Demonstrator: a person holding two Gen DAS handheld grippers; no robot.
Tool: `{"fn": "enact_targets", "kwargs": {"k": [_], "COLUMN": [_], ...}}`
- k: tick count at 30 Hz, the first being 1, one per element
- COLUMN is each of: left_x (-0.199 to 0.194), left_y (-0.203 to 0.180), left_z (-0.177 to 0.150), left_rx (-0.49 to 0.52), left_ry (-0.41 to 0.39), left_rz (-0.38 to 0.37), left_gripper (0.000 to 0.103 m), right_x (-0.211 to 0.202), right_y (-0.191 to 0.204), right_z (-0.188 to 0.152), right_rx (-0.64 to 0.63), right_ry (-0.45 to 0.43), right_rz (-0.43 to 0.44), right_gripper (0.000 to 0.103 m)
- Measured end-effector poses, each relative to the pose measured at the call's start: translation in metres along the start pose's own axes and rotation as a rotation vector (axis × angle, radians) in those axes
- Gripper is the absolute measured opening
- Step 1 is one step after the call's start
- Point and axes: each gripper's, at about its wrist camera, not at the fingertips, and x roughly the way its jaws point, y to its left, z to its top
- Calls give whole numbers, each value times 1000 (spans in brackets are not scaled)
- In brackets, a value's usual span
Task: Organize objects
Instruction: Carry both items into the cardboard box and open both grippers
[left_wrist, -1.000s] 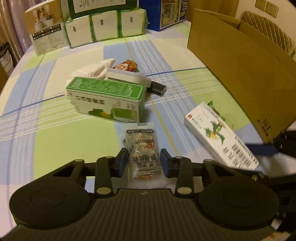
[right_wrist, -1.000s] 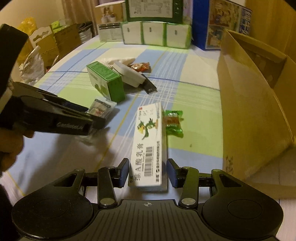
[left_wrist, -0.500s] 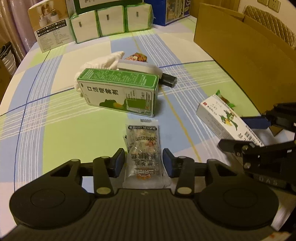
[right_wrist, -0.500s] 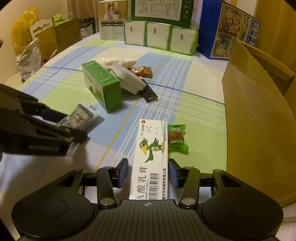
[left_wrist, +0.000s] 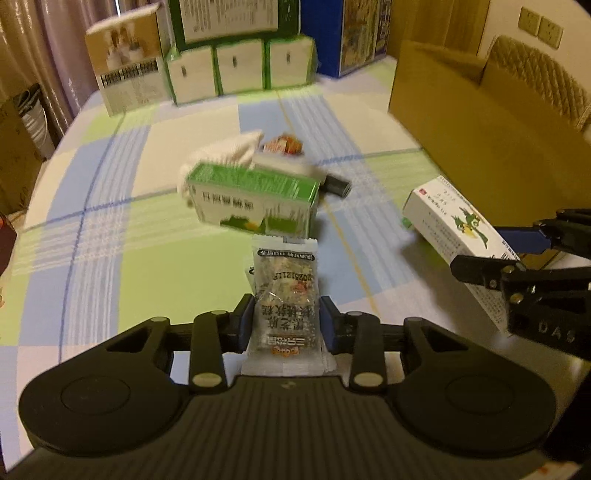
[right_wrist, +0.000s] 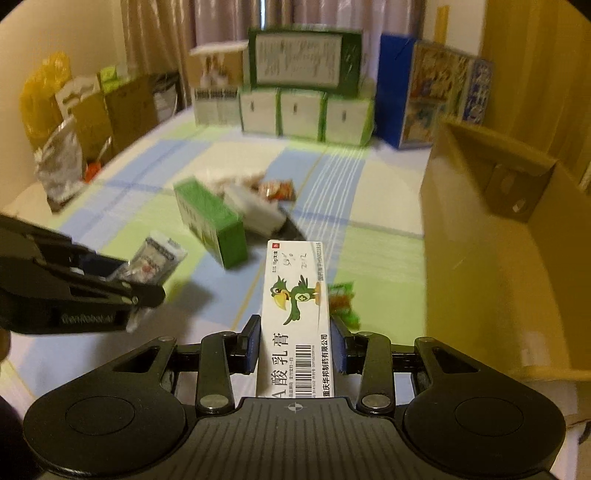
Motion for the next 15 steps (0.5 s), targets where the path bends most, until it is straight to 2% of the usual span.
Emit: {"fn": "enact_targets", "kwargs": {"k": [7, 15], "left_x": [-60, -97], "left_y": [-37, -112], "left_z": [26, 55], "left_rx": [14, 106], "left_ry": [-105, -172], "left_rz": [-54, -153], "left_gripper": [31, 31], "right_x": [-73, -137], "right_y": [-26, -88], "right_z": [22, 20], "right_rx": [101, 177], "right_ry": [-109, -162], "right_rz": [-37, -163], "right_gripper": [35, 35]}}
